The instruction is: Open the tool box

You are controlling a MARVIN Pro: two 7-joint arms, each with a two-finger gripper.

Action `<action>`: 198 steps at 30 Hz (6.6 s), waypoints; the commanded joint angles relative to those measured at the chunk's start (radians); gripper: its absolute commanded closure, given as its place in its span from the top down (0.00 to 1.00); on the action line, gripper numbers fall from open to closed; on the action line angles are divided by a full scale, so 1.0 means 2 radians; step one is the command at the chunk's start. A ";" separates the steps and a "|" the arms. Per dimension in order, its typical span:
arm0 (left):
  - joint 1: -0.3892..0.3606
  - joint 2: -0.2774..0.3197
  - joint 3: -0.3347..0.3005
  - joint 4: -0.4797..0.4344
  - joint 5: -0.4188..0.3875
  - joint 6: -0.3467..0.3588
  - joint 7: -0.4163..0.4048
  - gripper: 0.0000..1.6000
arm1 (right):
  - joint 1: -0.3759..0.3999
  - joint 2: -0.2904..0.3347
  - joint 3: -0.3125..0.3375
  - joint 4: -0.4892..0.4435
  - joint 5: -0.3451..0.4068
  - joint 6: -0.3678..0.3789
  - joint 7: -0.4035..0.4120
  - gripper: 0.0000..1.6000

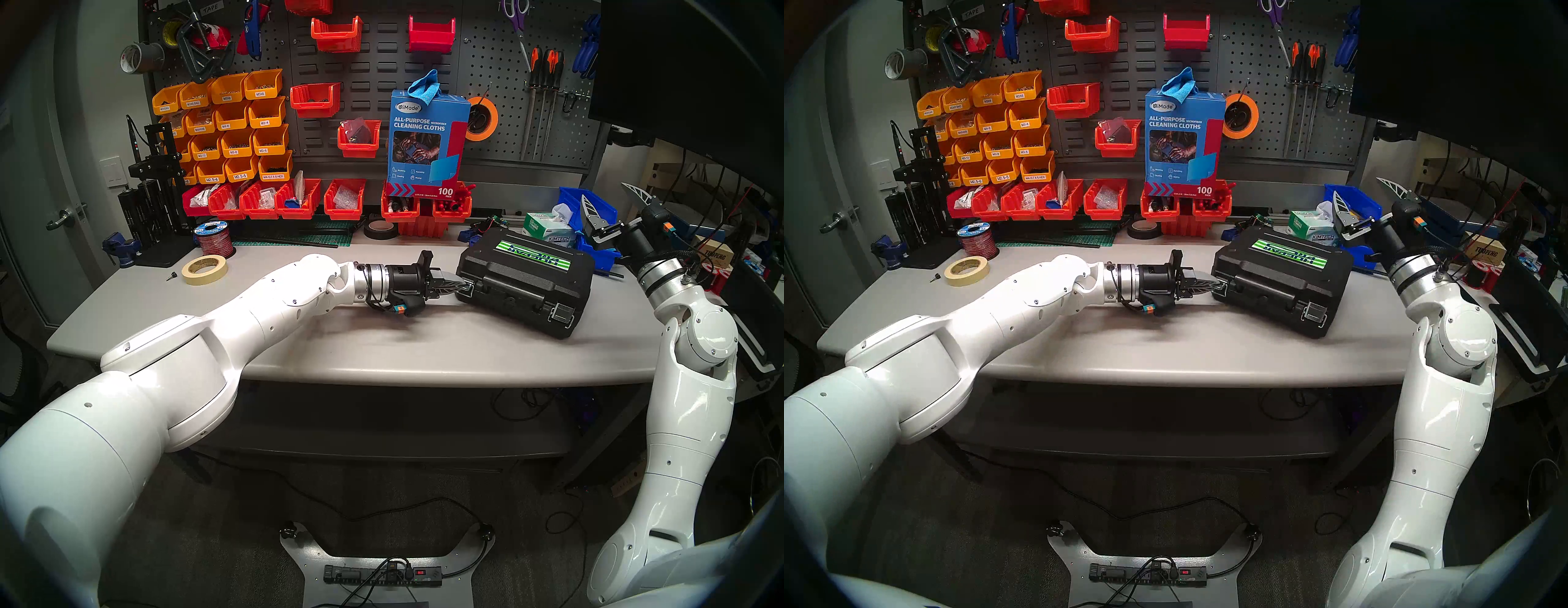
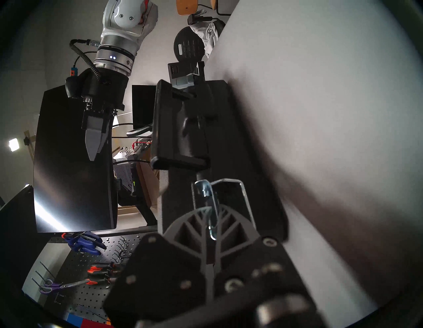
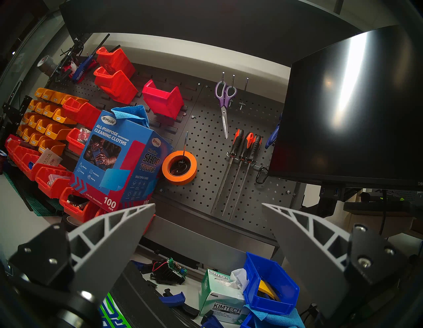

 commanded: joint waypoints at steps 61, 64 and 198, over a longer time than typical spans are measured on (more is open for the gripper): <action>0.152 0.299 -0.098 -0.445 -0.693 0.172 -0.012 0.98 | 0.025 0.033 -0.020 -0.011 0.004 0.021 0.029 1.00; 0.152 0.306 -0.099 -0.455 -0.708 0.187 -0.020 0.98 | 0.027 0.047 -0.019 -0.022 0.007 0.042 0.047 1.00; 0.149 0.327 -0.097 -0.484 -0.757 0.226 -0.049 0.98 | -0.153 0.022 0.076 -0.128 -0.216 -0.134 0.315 0.67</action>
